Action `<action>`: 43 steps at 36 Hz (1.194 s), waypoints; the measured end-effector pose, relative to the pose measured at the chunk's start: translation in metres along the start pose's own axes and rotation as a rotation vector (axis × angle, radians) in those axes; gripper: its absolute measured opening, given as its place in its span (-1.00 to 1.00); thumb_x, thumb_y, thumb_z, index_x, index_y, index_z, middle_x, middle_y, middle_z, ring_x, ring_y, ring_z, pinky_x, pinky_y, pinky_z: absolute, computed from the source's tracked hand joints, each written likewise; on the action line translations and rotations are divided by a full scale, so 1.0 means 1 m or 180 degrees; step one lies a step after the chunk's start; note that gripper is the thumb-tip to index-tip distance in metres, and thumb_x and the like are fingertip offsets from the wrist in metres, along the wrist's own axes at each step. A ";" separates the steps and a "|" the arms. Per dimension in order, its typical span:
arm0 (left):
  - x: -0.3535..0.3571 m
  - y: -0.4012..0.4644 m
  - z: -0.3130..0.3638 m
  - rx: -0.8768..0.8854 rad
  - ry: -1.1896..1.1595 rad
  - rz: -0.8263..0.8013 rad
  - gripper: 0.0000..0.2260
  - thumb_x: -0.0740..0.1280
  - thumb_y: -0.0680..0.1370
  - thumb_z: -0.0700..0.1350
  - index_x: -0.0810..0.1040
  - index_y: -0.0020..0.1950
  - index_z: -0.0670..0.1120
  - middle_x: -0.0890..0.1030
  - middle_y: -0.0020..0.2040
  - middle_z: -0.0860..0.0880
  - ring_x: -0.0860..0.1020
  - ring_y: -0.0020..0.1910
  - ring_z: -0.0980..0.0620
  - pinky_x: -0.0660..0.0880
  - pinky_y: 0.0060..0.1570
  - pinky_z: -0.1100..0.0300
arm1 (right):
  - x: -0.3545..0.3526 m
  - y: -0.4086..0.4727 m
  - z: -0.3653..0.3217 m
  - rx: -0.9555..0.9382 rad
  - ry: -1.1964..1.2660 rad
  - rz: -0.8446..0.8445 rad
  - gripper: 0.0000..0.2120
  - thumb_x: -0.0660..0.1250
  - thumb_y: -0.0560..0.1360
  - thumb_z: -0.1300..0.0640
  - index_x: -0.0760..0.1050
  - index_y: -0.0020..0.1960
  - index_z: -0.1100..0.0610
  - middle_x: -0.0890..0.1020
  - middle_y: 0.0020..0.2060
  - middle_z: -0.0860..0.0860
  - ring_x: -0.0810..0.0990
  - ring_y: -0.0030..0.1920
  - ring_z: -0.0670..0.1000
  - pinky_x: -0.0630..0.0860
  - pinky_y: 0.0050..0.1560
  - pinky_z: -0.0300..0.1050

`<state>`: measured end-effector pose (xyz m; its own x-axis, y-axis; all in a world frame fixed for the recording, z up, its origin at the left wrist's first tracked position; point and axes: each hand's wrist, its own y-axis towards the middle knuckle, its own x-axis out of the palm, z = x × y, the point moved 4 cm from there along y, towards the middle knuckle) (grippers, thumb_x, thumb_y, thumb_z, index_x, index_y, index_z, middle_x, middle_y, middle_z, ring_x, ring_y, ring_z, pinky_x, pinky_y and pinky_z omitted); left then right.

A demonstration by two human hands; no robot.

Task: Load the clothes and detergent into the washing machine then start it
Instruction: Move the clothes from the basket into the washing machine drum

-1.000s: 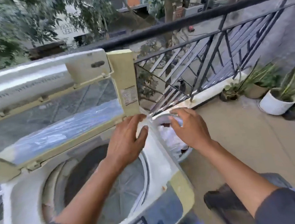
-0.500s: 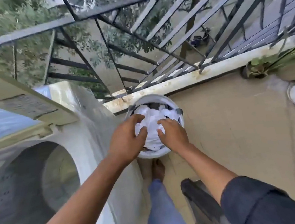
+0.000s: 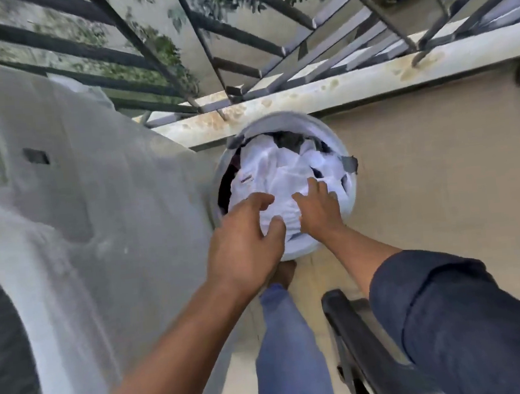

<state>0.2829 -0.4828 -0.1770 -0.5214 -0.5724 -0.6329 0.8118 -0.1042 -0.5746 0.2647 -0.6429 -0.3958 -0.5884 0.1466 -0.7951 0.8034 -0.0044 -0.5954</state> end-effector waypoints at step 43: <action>-0.108 -0.109 0.033 0.0029 -0.2638 0.0192 -0.68 0.40 0.52 0.02 0.63 0.27 0.04 0.72 0.20 -0.01 0.67 0.23 0.01 0.61 0.21 0.01 | -0.256 -0.242 -0.030 0.0388 0.4835 0.0757 -0.79 0.39 0.61 0.05 0.57 0.23 0.02 0.70 0.10 0.04 0.67 0.03 -0.04 0.57 0.04 -0.08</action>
<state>0.2592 -0.4365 -0.0288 -0.1172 -0.9904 -0.0729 0.8361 -0.0588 -0.5454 0.2234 -0.6493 -0.0450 0.2525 0.9662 -0.0522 0.8057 -0.2398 -0.5417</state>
